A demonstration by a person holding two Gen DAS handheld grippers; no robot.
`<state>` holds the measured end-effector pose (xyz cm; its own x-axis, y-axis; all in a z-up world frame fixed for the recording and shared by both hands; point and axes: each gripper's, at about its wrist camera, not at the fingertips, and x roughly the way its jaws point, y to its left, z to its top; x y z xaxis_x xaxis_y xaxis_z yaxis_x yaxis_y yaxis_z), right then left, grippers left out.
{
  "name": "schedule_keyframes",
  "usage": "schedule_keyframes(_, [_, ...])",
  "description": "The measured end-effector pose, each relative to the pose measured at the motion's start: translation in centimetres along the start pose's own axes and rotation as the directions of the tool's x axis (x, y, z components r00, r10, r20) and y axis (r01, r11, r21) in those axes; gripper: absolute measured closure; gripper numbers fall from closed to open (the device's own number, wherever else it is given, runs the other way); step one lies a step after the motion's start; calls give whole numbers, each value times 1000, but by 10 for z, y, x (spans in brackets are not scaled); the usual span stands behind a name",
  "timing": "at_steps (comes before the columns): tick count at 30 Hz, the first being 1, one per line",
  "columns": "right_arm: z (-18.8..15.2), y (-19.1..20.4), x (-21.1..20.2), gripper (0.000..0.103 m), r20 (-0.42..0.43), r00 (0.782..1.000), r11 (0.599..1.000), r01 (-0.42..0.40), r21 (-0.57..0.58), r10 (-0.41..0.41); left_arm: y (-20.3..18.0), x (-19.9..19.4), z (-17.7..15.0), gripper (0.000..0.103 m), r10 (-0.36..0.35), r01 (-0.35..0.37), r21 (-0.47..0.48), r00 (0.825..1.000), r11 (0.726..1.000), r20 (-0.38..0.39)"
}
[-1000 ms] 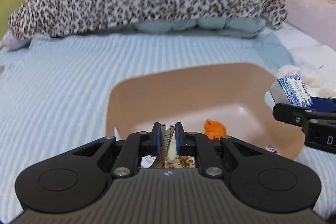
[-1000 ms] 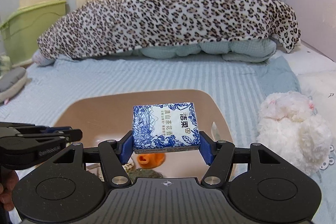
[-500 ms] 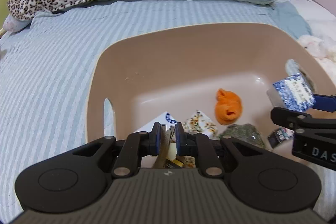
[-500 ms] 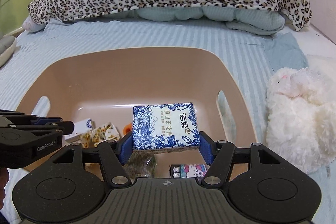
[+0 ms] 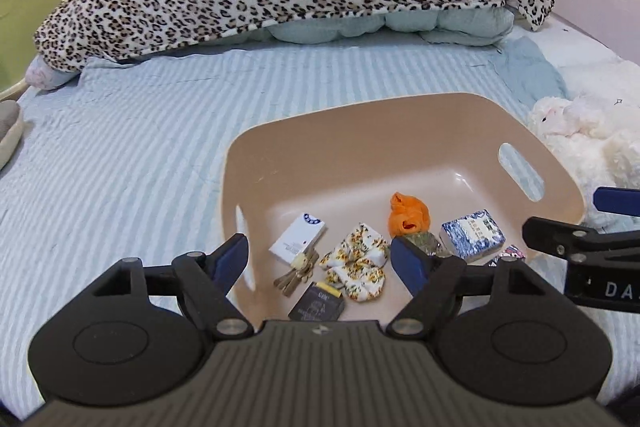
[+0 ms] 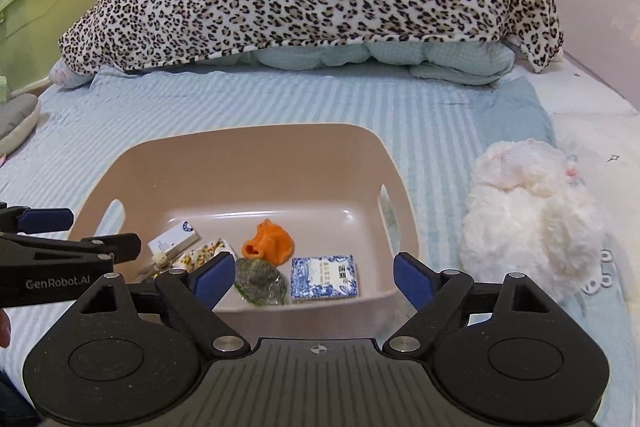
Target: Organize objects
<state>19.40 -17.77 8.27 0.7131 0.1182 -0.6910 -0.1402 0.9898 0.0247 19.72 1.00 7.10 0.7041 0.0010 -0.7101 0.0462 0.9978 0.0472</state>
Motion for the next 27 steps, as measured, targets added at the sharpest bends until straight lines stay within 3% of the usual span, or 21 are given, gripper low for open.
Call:
schedule_keyframes(14, [-47, 13, -59, 13, 37, 999, 1000, -18, -7, 18, 7, -61, -37, 24, 2, -2, -13, 999, 1000, 54])
schedule_keyframes(20, [-59, 17, -82, 13, 48, 999, 1000, -20, -13, 20, 9, -80, -58, 24, -28, 30, -32, 998, 999, 51])
schedule_keyframes(27, [-73, 18, -103, 13, 44, 999, 999, -33, -3, 33, 7, -104, -76, 24, -10, 9, 8, 997, 1000, 83])
